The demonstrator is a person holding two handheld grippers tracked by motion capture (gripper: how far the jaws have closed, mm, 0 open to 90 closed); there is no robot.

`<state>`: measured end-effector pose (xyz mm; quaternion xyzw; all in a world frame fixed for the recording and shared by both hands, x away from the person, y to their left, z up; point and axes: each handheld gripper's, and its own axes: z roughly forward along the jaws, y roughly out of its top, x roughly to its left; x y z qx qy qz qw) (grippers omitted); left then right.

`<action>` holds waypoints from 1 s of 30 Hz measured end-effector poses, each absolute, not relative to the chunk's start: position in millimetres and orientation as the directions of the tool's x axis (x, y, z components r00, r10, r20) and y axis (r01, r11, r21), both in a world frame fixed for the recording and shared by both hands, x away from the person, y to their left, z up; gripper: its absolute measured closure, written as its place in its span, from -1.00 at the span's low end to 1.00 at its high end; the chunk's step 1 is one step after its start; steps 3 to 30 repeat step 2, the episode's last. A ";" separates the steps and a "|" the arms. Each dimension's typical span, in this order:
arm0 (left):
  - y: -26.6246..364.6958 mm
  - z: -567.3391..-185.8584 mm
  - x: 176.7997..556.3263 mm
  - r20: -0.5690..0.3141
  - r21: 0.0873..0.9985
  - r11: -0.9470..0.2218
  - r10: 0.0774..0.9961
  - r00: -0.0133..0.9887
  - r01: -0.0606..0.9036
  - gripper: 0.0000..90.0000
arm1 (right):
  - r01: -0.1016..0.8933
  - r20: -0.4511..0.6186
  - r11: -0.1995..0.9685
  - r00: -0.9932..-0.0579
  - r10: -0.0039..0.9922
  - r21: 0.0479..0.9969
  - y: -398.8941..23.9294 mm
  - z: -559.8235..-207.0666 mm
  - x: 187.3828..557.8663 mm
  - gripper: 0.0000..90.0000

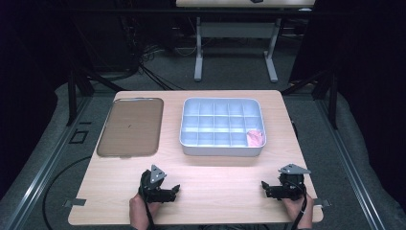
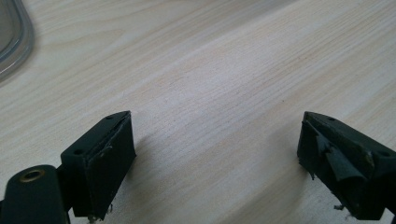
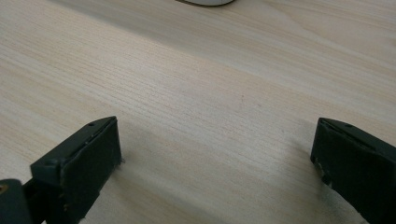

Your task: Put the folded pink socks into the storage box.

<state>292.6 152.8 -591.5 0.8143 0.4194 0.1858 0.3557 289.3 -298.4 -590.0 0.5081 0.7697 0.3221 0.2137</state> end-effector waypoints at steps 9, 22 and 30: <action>152.8 -591.5 292.6 0.004 0.735 -0.395 0.815 0.579 0.551 -0.76 | 0.646 -0.003 0.275 -0.390 0.921 0.712 -298.1 -589.9 289.1 -0.98; 152.8 -591.5 292.6 0.004 0.735 -0.395 0.815 0.579 0.551 -0.76 | 0.646 -0.003 0.275 -0.390 0.921 0.712 -298.1 -589.9 289.1 -0.98; 152.8 -591.5 292.6 0.004 0.735 -0.395 0.815 0.579 0.551 -0.76 | 0.646 -0.003 0.275 -0.390 0.921 0.712 -298.1 -589.9 289.1 -0.98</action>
